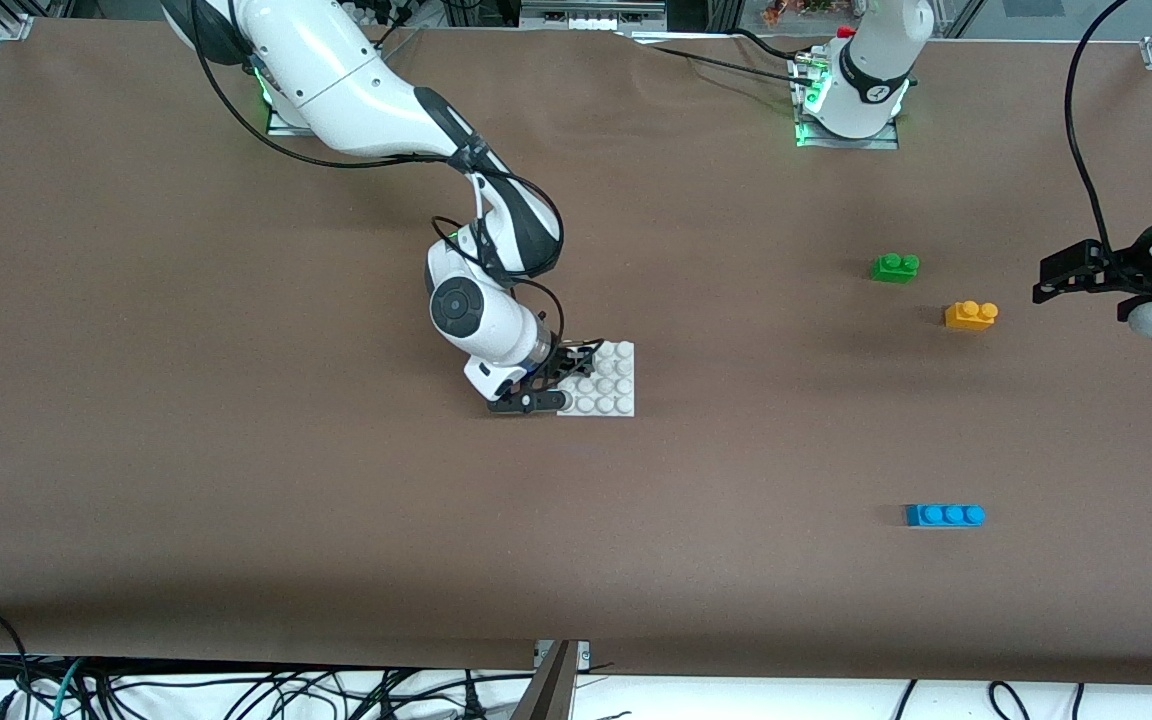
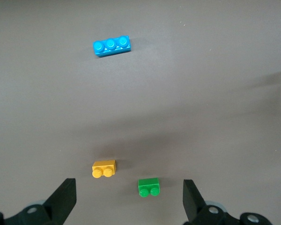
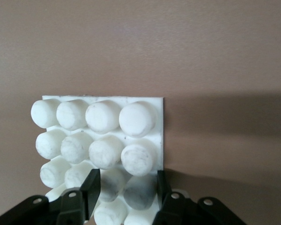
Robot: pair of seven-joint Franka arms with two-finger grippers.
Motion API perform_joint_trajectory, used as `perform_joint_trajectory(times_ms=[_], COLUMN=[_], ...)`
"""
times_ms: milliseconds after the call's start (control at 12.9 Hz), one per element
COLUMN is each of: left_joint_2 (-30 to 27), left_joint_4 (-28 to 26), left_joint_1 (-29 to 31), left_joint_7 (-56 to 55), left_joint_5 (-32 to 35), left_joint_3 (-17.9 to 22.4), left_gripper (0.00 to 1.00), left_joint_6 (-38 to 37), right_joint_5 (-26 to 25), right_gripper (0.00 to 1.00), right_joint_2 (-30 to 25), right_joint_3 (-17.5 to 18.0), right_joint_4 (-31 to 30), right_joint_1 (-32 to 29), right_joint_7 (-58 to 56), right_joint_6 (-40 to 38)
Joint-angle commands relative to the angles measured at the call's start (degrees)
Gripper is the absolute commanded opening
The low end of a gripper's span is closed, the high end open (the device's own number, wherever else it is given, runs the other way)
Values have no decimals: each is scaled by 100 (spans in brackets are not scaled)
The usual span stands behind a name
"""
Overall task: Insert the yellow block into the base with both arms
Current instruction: 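Keep sliding the base plate toward the table's middle with the right gripper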
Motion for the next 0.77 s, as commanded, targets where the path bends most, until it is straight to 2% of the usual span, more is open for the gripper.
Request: perform_joint_trajectory(times_ms=[0, 465, 542, 697], left_joint_2=[68, 68, 68, 59], left_joint_4=[172, 163, 163, 146], left_joint_1=[21, 22, 22, 22], left_joint_7=[136, 145, 145, 127], left_joint_5=[8, 8, 8, 8], left_joint_3=[38, 29, 29, 12], left_gripper=[100, 100, 100, 100], left_joint_6=[-147, -147, -147, -147], right_joint_5=[110, 110, 110, 153], right_gripper=[54, 56, 61, 100], right_joint_2=[479, 655, 646, 585], right_joint_3=[-1, -1, -1, -10], right_joint_4=[239, 318, 318, 318], right_joint_1=[202, 334, 334, 282], right_joint_7=[14, 14, -3, -38], right_joint_6=[295, 630, 630, 621])
